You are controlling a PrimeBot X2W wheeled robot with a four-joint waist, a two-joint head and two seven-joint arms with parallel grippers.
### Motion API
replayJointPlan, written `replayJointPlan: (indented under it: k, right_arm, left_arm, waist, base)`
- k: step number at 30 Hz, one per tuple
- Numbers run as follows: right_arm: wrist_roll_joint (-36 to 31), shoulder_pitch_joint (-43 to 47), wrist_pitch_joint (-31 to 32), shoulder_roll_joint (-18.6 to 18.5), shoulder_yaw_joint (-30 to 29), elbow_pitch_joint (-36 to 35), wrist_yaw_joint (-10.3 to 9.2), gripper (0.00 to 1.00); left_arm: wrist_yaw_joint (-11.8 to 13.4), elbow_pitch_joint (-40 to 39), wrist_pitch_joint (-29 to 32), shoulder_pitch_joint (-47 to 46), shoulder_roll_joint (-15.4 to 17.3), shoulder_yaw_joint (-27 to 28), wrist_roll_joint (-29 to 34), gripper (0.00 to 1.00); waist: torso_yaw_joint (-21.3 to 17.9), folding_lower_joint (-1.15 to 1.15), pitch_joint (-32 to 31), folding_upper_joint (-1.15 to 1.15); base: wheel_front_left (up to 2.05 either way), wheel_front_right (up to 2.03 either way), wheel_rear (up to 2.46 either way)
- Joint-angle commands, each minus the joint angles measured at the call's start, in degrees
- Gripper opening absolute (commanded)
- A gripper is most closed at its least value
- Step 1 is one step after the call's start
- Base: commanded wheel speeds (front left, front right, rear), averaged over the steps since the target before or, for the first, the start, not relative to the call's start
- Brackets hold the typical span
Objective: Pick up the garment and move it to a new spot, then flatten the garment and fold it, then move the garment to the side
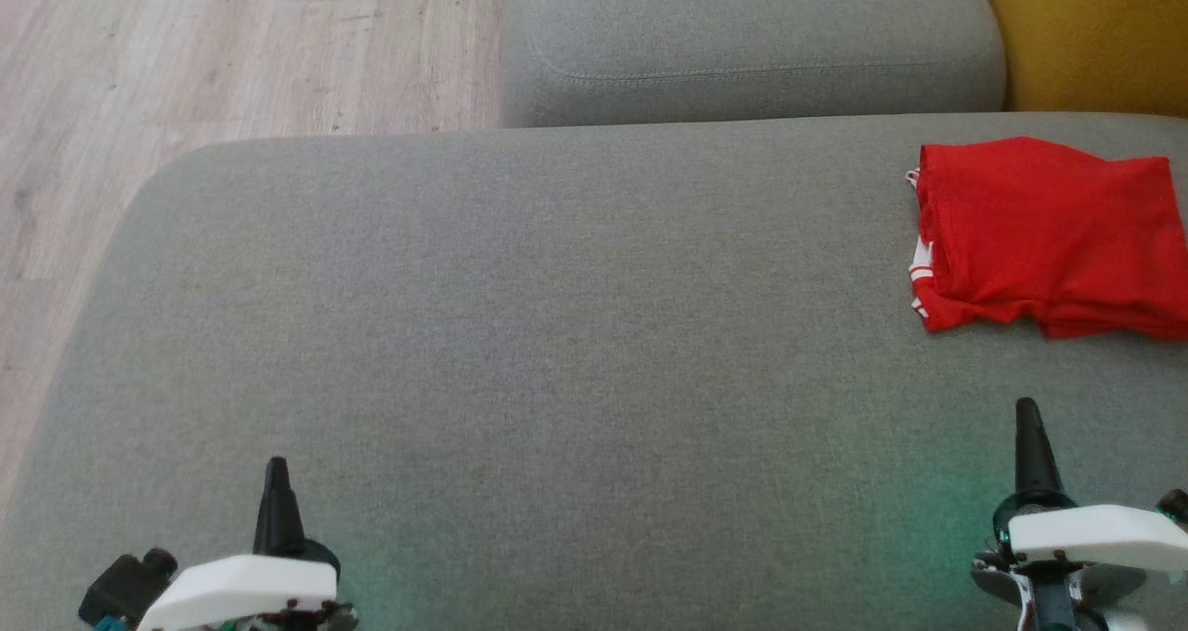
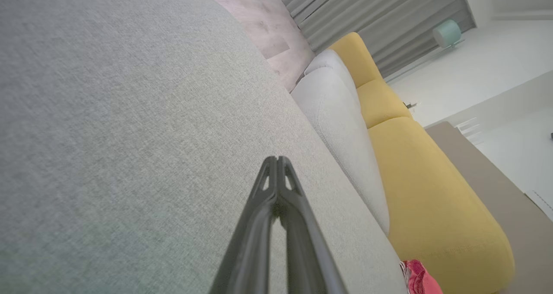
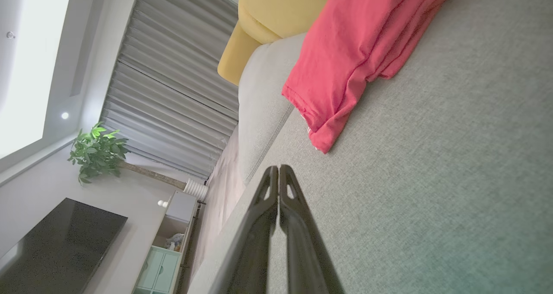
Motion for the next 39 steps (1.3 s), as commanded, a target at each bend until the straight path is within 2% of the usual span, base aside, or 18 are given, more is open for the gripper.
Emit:
replayJointPlan:
  k: [1,39]
  right_arm:
    - [1.9,-3.3,0.5,-0.4,0.3,-2.0,-0.03,0.00]
    - [26.1,-6.7,6.6,-0.5,-1.4,-2.1,-0.04,0.00]
  left_arm:
    - [-0.5,-1.9,0.4,-3.6,0.7,2.1,-1.8,0.00]
    - [-3.6,-2.2,6.7,-6.5,0.6,7.5,-26.4,0.00]
  waist:
    - [-0.1,0.00,0.0,0.00]
    - [-1.7,0.00,0.8,0.00]
  base:
    - [0.00,0.00,0.00]
    - [0.00,0.00,0.00]
